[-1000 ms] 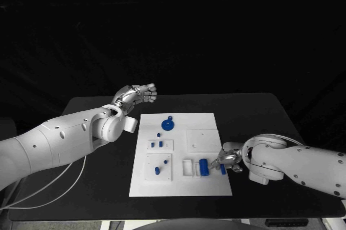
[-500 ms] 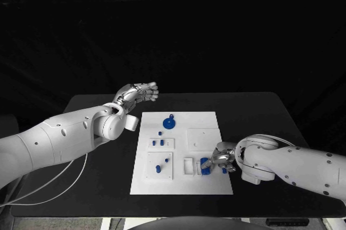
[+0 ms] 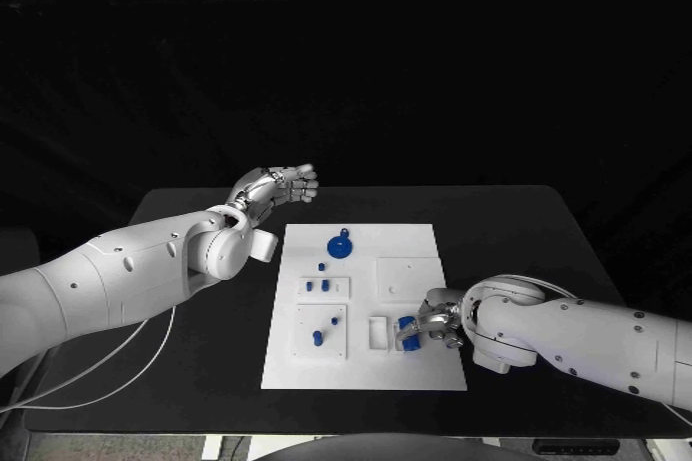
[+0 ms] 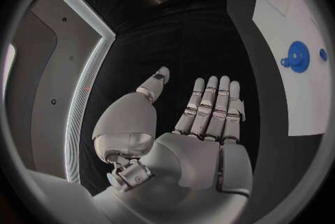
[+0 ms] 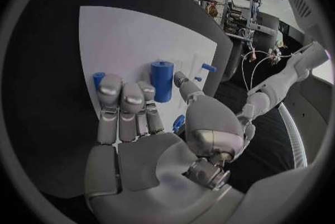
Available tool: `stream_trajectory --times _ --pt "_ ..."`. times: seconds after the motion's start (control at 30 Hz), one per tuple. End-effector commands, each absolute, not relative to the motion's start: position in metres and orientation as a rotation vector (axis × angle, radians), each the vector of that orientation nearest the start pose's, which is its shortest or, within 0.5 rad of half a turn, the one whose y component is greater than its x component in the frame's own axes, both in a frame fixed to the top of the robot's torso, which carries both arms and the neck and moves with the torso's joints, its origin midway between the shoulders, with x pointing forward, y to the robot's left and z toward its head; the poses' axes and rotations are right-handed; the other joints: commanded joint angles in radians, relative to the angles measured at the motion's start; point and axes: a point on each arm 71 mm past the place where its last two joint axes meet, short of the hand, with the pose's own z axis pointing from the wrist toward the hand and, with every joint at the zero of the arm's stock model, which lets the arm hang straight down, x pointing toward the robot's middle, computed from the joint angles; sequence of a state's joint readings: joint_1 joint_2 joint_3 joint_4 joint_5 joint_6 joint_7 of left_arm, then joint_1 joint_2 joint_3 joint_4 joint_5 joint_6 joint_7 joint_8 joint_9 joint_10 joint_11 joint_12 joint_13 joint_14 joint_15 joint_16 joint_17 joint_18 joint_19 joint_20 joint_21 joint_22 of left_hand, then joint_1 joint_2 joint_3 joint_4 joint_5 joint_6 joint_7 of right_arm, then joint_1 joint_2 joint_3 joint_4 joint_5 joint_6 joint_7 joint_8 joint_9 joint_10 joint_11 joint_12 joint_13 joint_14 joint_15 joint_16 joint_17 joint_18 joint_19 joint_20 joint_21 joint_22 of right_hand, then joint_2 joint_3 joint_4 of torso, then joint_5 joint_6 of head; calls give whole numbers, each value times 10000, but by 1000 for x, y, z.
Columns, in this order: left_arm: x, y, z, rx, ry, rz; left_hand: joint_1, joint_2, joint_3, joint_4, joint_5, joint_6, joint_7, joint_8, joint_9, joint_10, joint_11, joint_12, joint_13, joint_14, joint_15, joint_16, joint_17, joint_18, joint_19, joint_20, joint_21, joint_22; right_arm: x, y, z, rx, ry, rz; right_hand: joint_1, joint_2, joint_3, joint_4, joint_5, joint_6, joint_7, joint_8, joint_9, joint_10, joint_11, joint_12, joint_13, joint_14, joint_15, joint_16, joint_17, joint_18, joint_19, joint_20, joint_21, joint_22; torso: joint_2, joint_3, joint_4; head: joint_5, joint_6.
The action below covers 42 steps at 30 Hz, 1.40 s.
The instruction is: Assemble the parts on the task board
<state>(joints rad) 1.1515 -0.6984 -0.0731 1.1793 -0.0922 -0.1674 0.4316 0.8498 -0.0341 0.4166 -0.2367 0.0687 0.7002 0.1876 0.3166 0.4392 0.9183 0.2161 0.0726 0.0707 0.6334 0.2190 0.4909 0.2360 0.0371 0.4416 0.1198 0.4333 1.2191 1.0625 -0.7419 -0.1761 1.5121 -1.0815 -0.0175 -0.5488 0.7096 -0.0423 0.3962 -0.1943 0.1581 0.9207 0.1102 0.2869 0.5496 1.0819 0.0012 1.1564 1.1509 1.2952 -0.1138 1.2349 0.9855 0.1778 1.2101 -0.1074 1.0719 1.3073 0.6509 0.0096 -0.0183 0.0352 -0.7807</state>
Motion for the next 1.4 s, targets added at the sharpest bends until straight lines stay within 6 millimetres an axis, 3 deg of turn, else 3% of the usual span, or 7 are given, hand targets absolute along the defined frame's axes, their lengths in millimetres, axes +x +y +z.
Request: stream_trajectory --times 0.03,0.13,0.2,0.23,0.47,1.07,1.4 --pt "530 232 -231 -10406 14665 -14806 -87 -12 6 50 -62 55 234 -20 -16 -85 -4 -51 -14 -71 1 -33 16 152 66 -24 -37 16 415 -182 -334 2149 24694 3537 147 -41 189 33 -135 -15 57 -107 -67 109 12 34 52 8 66 48 17 840 0 -48 77 202 5 3 -8 17 -24" --pt "530 232 -231 -10415 14667 -14787 -85 -12 8 49 -62 55 234 -20 -16 -86 -4 -51 -14 -72 1 -34 16 152 66 -24 -38 16 416 -183 -334 2165 24616 3476 280 -71 453 92 -417 22 51 -112 -59 140 13 28 87 22 64 42 28 840 16 -35 104 198 8 1 -16 42 -17" --pt "530 232 -231 -10416 14668 -14786 -83 -12 9 49 -62 55 233 -20 -16 -86 -4 -51 -14 -72 1 -34 16 153 66 -24 -38 16 416 -184 -334 2177 24571 3464 510 -372 1193 446 -1039 78 47 -112 -44 187 4 5 118 42 44 26 37 840 49 -27 108 176 7 6 -21 51 -25" --pt "530 232 -231 -10416 14670 -14787 -82 -12 9 48 -62 55 233 -20 -16 -86 -4 -51 -14 -72 1 -34 17 153 66 -24 -38 16 416 -184 -334 2166 24562 3460 613 -532 1597 645 -1088 103 38 -106 -29 220 -6 5 138 51 43 23 43 840 75 -27 117 170 7 6 -19 51 -29" --pt "530 233 -231 -10429 14668 -14755 -75 -13 13 46 -61 57 233 -19 -17 -88 -2 -51 -14 -73 1 -36 17 154 67 -24 -41 17 413 -187 -331 2388 24488 3575 853 -548 2477 888 -1087 368 -14 24 89 312 -49 -21 186 89 17 18 67 840 126 48 240 201 2 12 -27 89 -37" --pt "531 235 -231 -10441 14652 -14702 -61 -23 21 39 -61 73 229 -9 -14 -97 4 -52 -15 -77 3 -41 19 157 73 -22 -47 20 415 -186 -292 3899 24115 4807 598 -699 2585 994 -1090 564 -85 104 174 467 -117 -18 254 111 -48 15 85 840 154 114 364 205 5 0 -21 51 -21" --pt "531 234 -231 -10451 14683 -14699 -62 -26 22 42 -62 82 227 -3 -13 -103 8 -54 -16 -80 5 -44 20 158 76 -20 -51 22 416 -164 -297 3098 25083 5018 471 -674 2561 1048 -1089 568 -92 93 182 364 -123 -140 173 105 -55 4 87 840 130 123 375 200 19 3 0 96 -60"
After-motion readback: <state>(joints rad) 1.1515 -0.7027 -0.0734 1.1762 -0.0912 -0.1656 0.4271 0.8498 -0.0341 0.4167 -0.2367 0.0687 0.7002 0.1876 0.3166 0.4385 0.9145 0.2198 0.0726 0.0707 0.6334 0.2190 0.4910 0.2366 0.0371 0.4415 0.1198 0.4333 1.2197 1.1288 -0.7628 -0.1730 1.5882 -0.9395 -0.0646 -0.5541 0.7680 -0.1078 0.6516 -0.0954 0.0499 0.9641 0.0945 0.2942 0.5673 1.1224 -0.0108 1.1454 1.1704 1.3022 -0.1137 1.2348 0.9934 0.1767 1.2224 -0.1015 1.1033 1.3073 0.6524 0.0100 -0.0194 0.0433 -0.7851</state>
